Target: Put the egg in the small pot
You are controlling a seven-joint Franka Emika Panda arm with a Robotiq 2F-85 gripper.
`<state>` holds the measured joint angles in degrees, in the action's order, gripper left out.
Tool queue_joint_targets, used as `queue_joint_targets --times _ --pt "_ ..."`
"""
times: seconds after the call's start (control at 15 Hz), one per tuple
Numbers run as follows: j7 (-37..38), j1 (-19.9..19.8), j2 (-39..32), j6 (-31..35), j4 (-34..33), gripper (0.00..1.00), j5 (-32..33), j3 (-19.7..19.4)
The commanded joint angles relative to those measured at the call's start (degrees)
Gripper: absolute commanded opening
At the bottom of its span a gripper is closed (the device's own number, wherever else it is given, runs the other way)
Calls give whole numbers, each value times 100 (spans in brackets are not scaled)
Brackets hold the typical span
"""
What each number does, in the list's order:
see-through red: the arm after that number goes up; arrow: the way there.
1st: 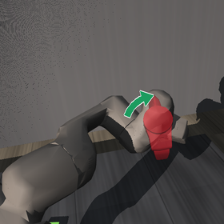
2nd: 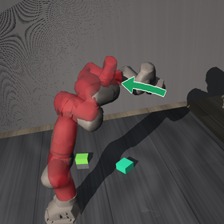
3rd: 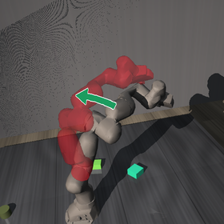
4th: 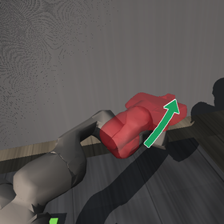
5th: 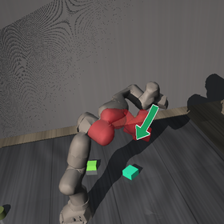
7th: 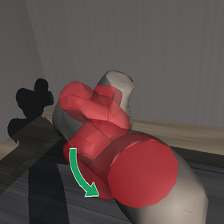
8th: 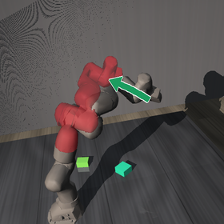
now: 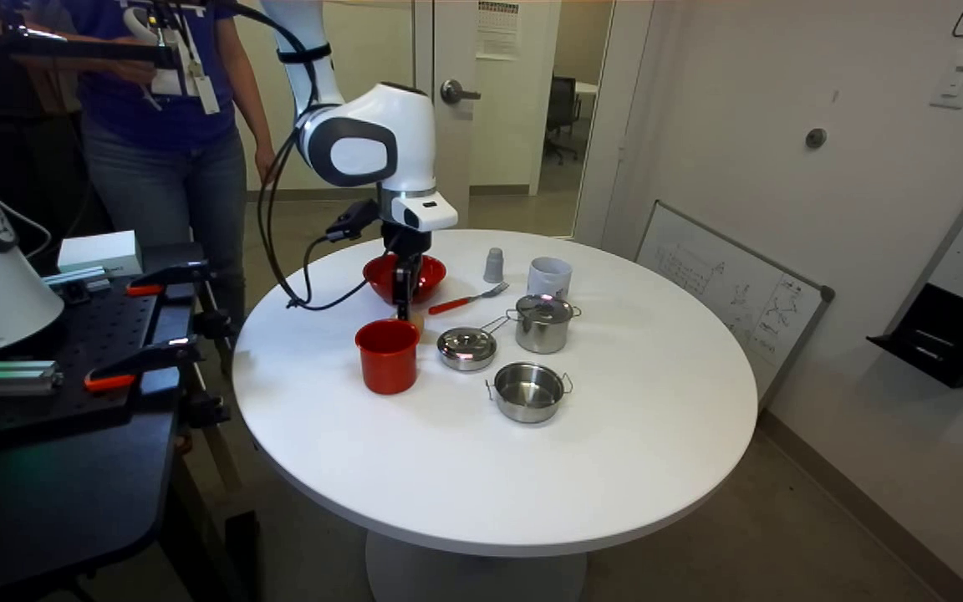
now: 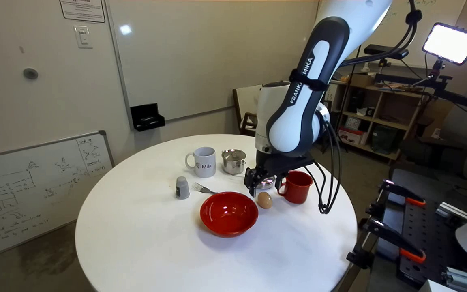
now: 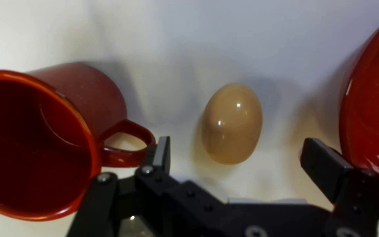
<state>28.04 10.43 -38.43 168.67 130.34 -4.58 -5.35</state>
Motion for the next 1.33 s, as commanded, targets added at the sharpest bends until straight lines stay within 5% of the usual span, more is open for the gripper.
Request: queue_joint_targets --times 0.0,0.53,0.73,0.87,1.13,1.27 --pt "59 251 -258 37 -217 100 -265 -186" --pt "218 391 -364 4 -245 98 -544 -244" --pt "225 372 -381 -6 -257 88 -617 -214" --pt "221 353 -400 -13 -274 72 -647 -197" --pt "209 321 -441 -17 -303 66 -703 -159" --pt "201 288 -470 -13 -324 51 -741 -120"
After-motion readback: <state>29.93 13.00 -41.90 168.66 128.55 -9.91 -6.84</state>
